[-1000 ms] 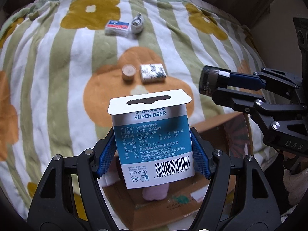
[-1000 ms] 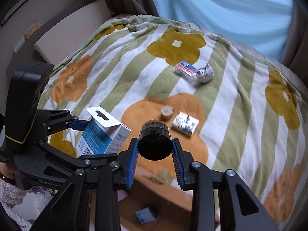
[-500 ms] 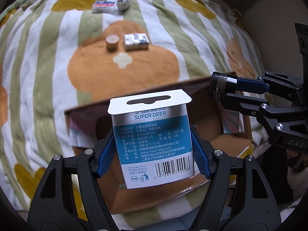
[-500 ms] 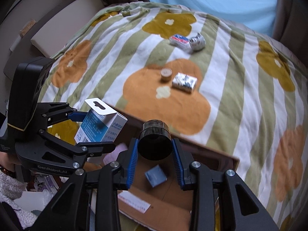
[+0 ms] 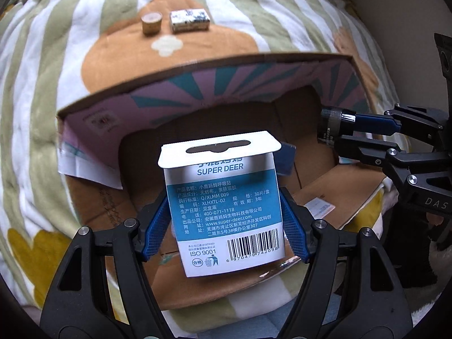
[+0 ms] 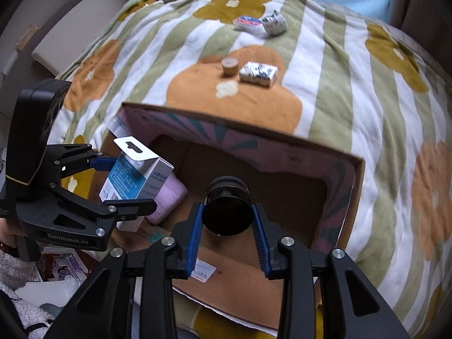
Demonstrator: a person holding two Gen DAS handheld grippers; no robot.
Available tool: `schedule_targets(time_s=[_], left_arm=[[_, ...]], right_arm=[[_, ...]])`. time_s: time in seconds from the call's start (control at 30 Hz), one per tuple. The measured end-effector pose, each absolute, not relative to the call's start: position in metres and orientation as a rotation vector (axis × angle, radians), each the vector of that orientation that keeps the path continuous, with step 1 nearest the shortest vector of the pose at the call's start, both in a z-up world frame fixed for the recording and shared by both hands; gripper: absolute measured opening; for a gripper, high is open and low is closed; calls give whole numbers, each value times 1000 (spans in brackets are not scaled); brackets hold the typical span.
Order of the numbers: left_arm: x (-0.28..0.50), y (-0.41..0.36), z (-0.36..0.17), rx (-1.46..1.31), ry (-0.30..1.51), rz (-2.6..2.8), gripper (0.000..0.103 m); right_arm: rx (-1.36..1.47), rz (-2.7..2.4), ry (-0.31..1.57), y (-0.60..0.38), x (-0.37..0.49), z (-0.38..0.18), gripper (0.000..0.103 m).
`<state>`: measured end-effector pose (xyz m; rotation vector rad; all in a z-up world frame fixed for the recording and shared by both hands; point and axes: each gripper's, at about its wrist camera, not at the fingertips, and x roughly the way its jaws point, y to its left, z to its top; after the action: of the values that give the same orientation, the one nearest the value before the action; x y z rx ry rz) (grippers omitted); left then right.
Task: Organize objects
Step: 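Lift the SUPER DEER box and black jar and carry both over the cardboard box, then open the left tool releasing the SUPER DEER box while the right tool drops the black jar inside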
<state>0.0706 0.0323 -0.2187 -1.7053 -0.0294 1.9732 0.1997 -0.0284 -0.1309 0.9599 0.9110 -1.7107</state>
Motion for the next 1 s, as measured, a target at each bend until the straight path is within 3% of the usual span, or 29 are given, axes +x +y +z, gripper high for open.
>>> schedule_targets(time_s=[0.03,0.6,0.67,0.73,0.8,1.0], left_arm=[[71,33,-220,-1652,106,1806,69],[76,42,-227,-1627,194,1787,69],[77,45,-224,-1612,217,1803,75],[78,46,-222,-1607,228,1804,99],[79,46,-220,-1600,245,1806,103],[78,39,-221,-1626,241,1798,103]], right_arm=[[968,-1712,912,-27,199,-134,32],[1026,-1724,905,-16,189,-145,32],[1007,-1658,921,-17,187,-144,32],[1013,-1664,922,-19,187,-145,43],[1013,-1639,928,-20,186,-146,74],[1023,-1655,914,-17,181,-141,76]])
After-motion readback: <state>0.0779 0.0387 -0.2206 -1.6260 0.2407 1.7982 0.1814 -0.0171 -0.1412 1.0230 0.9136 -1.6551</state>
